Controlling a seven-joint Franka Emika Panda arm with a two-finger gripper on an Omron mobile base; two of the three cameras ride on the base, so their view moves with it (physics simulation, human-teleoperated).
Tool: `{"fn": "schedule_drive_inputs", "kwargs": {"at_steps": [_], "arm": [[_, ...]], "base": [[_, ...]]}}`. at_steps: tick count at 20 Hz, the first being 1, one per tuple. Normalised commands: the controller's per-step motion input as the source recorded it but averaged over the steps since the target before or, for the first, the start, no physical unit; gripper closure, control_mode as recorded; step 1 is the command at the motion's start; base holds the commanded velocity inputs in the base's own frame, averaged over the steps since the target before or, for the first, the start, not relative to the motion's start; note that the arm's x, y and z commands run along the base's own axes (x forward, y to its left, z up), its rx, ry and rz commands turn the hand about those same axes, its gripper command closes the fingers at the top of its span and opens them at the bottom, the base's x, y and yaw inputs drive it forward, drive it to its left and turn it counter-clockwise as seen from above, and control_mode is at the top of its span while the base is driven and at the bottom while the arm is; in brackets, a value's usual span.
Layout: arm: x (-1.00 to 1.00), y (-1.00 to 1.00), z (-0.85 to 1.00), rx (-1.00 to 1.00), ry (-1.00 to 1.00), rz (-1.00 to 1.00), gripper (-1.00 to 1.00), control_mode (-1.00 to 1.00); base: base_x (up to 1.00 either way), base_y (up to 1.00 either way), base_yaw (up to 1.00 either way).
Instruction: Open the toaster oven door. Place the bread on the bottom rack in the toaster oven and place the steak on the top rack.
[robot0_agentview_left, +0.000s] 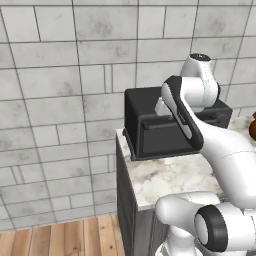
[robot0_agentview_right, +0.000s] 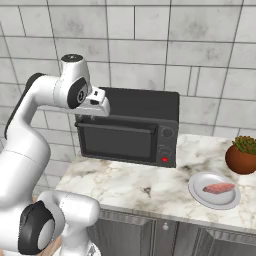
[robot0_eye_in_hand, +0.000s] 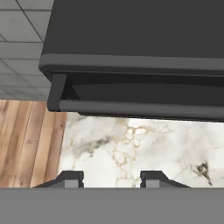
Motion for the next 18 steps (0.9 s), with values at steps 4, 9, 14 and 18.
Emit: {"fn": "schedule_drive_inputs", "kwargs": {"at_steps": [4, 9, 14, 18], "arm": [[0.0, 0.0, 0.0, 0.0, 0.0, 0.0, -1.0, 1.0], [0.0, 0.0, 0.0, 0.0, 0.0, 0.0, -1.0, 1.0], [0.0, 0.0, 0.0, 0.0, 0.0, 0.0, -1.0, 1.0], [0.0, 0.0, 0.0, 0.0, 0.0, 0.0, -1.0, 1.0]], "base": [[0.0, 0.0, 0.0], [0.0, -0.03, 0.0], [0.08, -0.39, 0.0], [0.18, -0.54, 0.0]]}}
